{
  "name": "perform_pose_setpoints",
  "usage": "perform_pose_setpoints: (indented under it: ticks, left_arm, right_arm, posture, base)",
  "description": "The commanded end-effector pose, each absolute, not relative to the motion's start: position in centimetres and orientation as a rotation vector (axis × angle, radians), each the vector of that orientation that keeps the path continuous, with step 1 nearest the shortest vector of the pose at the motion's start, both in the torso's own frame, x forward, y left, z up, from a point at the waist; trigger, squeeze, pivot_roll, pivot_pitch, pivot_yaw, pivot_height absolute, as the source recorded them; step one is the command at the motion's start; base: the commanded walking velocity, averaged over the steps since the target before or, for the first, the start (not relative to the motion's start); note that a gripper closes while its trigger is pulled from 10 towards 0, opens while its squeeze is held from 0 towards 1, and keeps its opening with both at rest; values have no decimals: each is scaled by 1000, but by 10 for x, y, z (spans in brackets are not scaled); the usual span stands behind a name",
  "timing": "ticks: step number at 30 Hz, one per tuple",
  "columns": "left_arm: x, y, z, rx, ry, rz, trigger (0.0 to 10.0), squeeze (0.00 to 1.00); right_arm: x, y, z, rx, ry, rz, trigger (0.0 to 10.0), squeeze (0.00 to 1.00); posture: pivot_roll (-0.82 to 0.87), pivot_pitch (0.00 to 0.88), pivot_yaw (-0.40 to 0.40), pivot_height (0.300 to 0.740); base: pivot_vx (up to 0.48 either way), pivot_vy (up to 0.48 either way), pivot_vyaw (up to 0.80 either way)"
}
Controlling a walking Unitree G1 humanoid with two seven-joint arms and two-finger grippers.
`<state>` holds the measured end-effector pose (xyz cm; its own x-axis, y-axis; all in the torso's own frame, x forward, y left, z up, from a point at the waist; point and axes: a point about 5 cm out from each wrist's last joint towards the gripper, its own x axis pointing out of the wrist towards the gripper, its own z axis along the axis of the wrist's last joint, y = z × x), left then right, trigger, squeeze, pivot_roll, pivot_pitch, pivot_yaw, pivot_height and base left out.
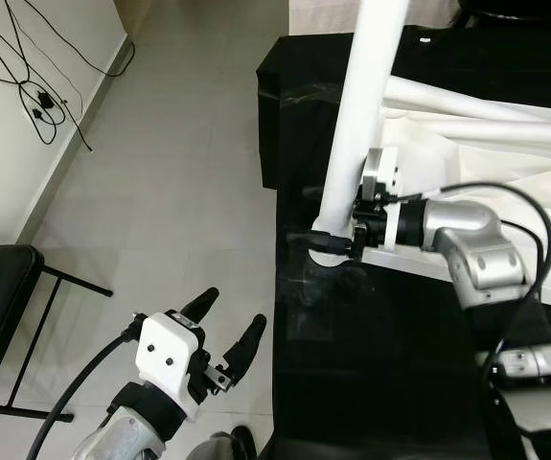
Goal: Building children table
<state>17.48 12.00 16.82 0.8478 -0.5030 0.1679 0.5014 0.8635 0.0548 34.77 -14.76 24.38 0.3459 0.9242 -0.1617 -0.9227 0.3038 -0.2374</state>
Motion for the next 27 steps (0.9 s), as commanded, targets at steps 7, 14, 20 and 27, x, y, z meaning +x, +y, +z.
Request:
perform_pose_setpoints:
  ticks: [7, 14, 20, 27]
  left_arm:
    - [171, 118, 165, -2, -169, -538, 10000, 0]
    - [170, 118, 165, -2, -167, -538, 10000, 0]
    - [170, 117, 164, -8, -167, -540, 10000, 0]
    - [168, 118, 164, -8, -164, -546, 10000, 0]
  right_arm:
    - [358, -136, 254, -294, -34, 1381, 10000, 0]
    - [362, -136, 257, -299, -38, 1411, 0, 0]
    - [361, -153, 248, -336, -50, 1324, 0, 0]
    - [340, -154, 204, -171, -27, 710, 0, 0]
  posture:
    - [45, 235, 26, 740]
    - [43, 230, 28, 740]
    - [23, 229, 25, 740]
    - [11, 242, 13, 740]
  base:
    - [0, 0, 0]
    - [0, 0, 0]
    - [0, 0, 0]
    - [0, 0, 0]
